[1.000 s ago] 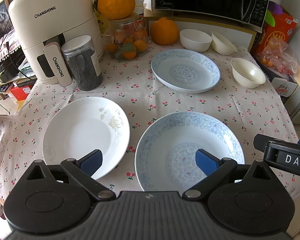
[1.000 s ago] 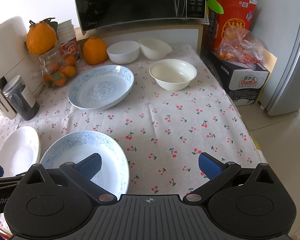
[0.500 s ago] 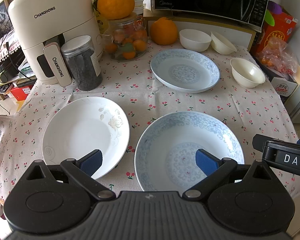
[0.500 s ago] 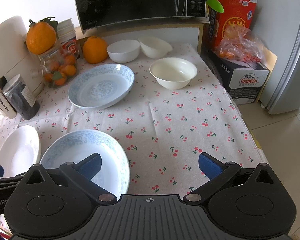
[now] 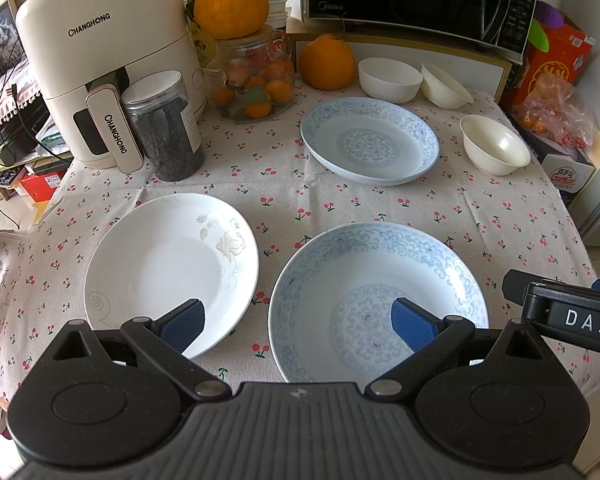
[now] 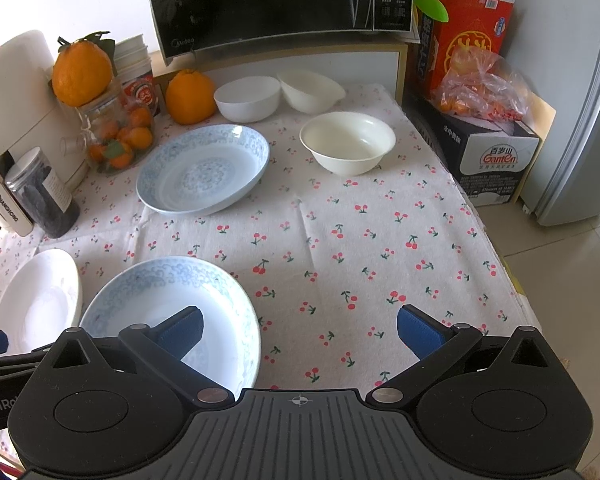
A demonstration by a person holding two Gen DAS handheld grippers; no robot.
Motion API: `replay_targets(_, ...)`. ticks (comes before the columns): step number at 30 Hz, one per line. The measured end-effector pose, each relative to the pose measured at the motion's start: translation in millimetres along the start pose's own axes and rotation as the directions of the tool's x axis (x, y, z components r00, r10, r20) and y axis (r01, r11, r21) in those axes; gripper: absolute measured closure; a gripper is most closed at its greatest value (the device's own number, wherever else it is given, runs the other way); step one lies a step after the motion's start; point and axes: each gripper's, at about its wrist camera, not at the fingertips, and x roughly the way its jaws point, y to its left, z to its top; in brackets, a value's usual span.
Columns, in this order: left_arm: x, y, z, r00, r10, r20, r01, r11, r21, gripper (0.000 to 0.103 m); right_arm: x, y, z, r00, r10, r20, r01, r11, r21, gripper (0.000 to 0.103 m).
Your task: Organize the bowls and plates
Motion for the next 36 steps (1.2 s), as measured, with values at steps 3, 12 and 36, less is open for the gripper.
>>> replay_targets(3,0.0,0.1,0.0,1.000,-0.001,0.000,0.001,1.000,0.000,0.003,0.2,0.2,0.6,1.000,0.000,-0.002,0.000,1.000,0.000,0.000)
replay_targets(12,-1.2,-0.4,0.7,1.000,0.000,-0.002,0.000,1.000,0.001,0.003,1.7,1.2,-1.0,1.000,0.002,-0.013,-0.002,1.000,0.001,0.000)
replay_targets(36,-1.1,13.8,30.7,0.998,0.030,0.050,-0.030,1.000,-0.001,0.000,9.8,-9.4,37.4,1.000,0.020,-0.023,-0.019,0.998,0.053,0.000)
